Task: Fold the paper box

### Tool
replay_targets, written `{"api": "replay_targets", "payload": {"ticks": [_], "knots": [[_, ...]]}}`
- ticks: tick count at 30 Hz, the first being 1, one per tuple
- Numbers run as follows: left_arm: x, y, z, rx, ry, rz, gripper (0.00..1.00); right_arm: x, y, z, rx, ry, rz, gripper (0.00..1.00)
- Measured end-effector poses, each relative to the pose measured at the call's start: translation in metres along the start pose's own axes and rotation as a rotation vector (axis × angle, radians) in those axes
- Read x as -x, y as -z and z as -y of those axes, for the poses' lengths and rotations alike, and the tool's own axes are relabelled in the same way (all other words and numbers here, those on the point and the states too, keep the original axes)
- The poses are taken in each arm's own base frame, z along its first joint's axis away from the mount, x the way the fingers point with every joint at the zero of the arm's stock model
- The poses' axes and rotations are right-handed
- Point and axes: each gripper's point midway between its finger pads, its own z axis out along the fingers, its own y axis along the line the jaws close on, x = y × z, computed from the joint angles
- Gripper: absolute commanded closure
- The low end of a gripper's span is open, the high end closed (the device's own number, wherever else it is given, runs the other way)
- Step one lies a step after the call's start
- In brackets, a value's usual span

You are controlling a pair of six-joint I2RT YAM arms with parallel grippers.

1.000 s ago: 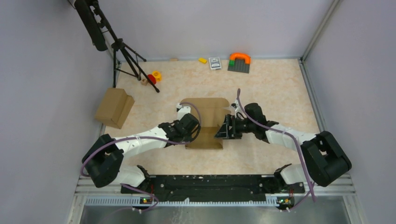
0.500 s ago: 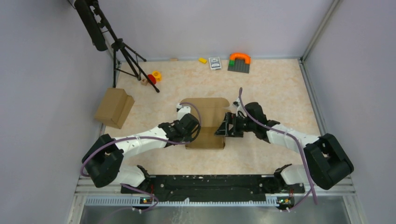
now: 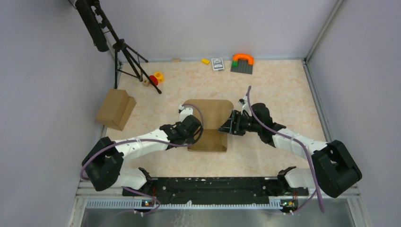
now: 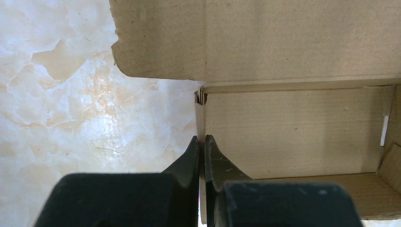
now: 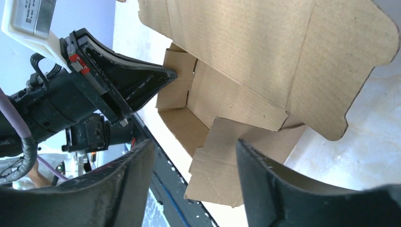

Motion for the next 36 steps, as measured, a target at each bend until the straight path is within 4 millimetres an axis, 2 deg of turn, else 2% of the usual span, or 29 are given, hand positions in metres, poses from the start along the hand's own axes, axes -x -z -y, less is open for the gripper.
{"api": "replay_targets", "payload": {"ticks": [4,11,17,18,22,28,32,36], "knots": [[0.000,0.000,0.000,0.001,0.000,-0.001,1.00,0.000,0.000,0.000,0.000,-0.006,0.002,0.57],[0.000,0.000,0.000,0.001,0.000,-0.001,1.00,-0.009,0.001,0.013,-0.045,-0.023,-0.014,0.91],[0.000,0.000,0.000,0.001,-0.001,-0.001,1.00,-0.017,0.003,0.030,-0.120,-0.030,-0.032,0.97],[0.000,0.000,0.000,0.001,-0.001,-0.001,1.00,-0.018,0.004,0.033,-0.138,-0.029,-0.037,0.97],[0.000,0.000,0.000,0.001,-0.001,-0.001,1.00,-0.028,0.006,0.043,-0.212,-0.017,-0.071,0.80],[0.000,0.000,0.000,0.001,-0.001,-0.001,1.00,-0.029,0.003,0.036,-0.290,0.074,-0.106,0.59],[0.000,0.000,0.000,0.001,-0.001,-0.001,1.00,-0.027,0.002,0.037,-0.322,0.098,-0.112,0.55],[0.000,0.000,0.000,0.001,-0.001,-0.001,1.00,-0.033,0.001,0.048,-0.380,0.106,-0.146,0.52]]}}
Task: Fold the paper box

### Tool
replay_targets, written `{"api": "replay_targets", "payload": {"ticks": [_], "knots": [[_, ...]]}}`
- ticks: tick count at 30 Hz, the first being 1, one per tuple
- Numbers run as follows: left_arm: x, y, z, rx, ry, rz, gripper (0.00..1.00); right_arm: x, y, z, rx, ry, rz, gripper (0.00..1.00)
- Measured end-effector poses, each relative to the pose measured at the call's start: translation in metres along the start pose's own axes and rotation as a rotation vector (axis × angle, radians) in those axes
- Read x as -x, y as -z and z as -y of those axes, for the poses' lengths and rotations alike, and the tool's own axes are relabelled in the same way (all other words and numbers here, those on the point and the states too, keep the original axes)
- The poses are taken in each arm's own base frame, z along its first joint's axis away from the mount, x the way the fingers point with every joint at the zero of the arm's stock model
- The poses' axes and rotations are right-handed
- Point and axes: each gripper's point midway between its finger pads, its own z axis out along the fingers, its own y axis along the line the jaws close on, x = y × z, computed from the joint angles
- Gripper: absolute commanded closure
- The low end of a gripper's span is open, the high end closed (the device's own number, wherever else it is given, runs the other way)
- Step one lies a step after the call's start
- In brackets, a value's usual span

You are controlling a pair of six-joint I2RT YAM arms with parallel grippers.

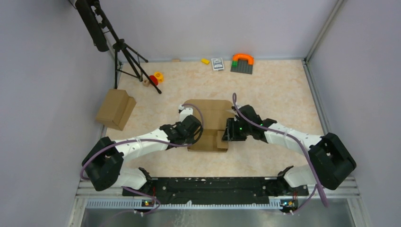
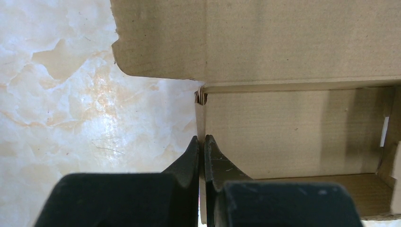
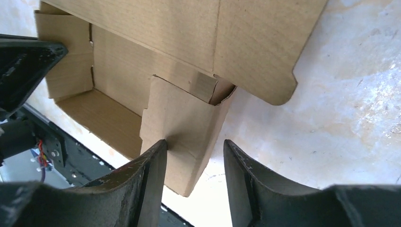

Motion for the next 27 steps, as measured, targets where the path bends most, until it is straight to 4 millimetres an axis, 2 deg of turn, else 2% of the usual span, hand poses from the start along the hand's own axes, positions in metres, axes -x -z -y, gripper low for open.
{"api": "replay_targets", "payload": {"ticks": [8,14,19,22,27], "knots": [[0.000,0.000,0.000,-0.002,-0.001,-0.001,1.00,-0.012,-0.009,0.006,-0.050,0.021,-0.042,0.54],[-0.001,0.000,0.001,-0.003,0.001,-0.001,1.00,-0.013,-0.015,0.001,-0.091,0.047,-0.071,0.54],[-0.002,0.001,0.000,0.006,0.021,-0.004,1.00,-0.012,-0.022,-0.002,-0.153,0.077,-0.104,0.59],[-0.003,0.001,0.000,0.009,0.032,-0.007,1.00,-0.014,-0.027,0.003,-0.201,0.083,-0.127,0.68],[-0.004,0.001,0.001,0.016,0.047,-0.003,1.00,-0.026,-0.030,0.015,-0.292,0.108,-0.168,0.68]]}}
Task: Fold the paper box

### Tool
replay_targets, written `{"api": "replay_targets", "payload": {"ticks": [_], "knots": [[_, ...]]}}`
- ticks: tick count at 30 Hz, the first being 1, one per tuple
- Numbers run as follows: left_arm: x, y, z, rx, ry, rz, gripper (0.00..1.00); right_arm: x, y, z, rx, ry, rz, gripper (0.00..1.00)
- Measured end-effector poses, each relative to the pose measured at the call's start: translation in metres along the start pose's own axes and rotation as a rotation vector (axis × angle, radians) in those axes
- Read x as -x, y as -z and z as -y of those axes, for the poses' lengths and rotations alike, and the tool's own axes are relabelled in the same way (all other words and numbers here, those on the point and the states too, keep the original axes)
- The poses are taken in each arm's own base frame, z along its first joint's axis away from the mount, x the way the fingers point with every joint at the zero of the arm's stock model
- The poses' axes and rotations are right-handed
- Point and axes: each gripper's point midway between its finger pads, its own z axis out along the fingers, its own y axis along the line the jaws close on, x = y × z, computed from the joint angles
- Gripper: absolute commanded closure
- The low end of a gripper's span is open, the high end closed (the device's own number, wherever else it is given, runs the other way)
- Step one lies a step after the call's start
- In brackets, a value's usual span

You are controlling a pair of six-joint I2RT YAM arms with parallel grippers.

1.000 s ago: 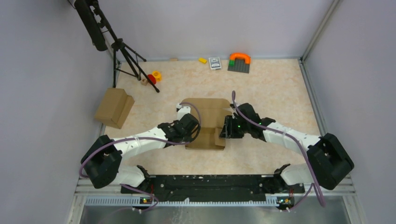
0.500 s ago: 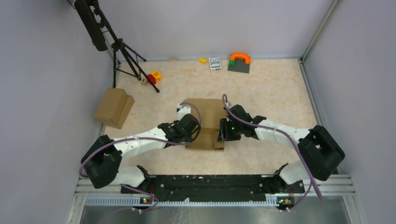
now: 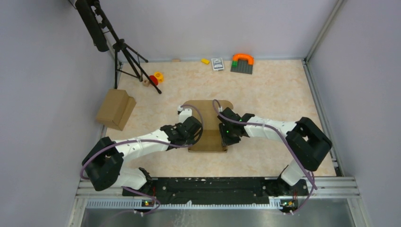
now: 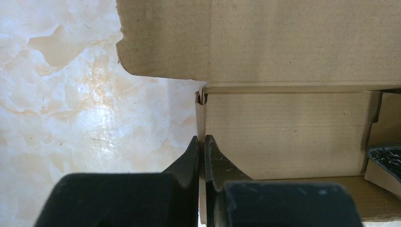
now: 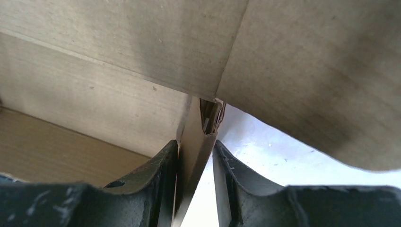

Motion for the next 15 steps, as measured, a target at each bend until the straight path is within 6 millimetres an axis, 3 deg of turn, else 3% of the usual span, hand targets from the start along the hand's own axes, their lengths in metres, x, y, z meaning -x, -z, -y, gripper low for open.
{"api": "replay_targets", "payload": {"ticks": [6,11,13,15], "knots": [[-0.001,0.001,0.000,0.005,0.011,0.003,1.00,0.003,-0.005,0.008,-0.139,0.036,0.001,1.00],[-0.003,0.001,0.001,0.008,0.017,-0.003,1.00,0.012,-0.004,0.011,-0.216,0.052,0.042,1.00],[-0.003,0.001,0.001,0.006,0.021,-0.002,1.00,0.013,-0.004,0.012,-0.231,0.055,0.046,0.80],[-0.003,0.001,0.001,0.009,0.020,-0.002,1.00,0.012,-0.004,0.013,-0.236,0.060,0.043,0.67]]}}
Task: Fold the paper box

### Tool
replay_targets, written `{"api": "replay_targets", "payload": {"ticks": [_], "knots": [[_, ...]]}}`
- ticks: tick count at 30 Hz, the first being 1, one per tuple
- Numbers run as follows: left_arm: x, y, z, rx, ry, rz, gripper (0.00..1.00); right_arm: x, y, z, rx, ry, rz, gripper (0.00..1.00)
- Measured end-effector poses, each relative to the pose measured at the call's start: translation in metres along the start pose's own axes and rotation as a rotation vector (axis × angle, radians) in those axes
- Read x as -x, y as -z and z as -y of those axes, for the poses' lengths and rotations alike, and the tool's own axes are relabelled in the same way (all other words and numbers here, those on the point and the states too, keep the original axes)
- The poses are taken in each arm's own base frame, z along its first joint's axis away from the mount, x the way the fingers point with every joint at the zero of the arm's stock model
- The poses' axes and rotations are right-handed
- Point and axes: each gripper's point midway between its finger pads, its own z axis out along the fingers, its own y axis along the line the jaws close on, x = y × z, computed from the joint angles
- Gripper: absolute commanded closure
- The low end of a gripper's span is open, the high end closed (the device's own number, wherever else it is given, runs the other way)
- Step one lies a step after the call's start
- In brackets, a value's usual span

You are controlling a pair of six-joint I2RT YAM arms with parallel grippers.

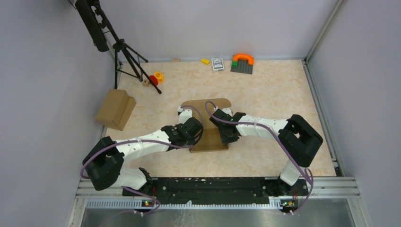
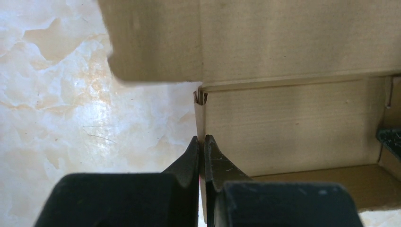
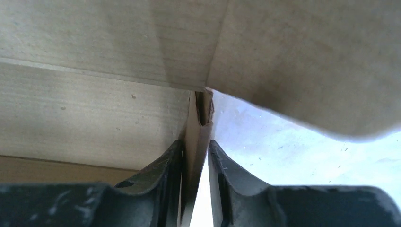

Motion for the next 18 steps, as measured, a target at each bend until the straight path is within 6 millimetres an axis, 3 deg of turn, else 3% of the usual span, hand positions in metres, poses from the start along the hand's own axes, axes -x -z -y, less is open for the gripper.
{"api": "replay_targets", "payload": {"ticks": [11,18], "knots": [[0.001,-0.001,-0.003,0.019,-0.009,0.012,1.00,0.000,0.004,0.001,0.001,0.020,0.003,0.60],[0.001,-0.001,-0.004,0.025,-0.014,0.014,1.00,0.012,0.013,-0.016,0.100,-0.009,0.039,0.56]]}}
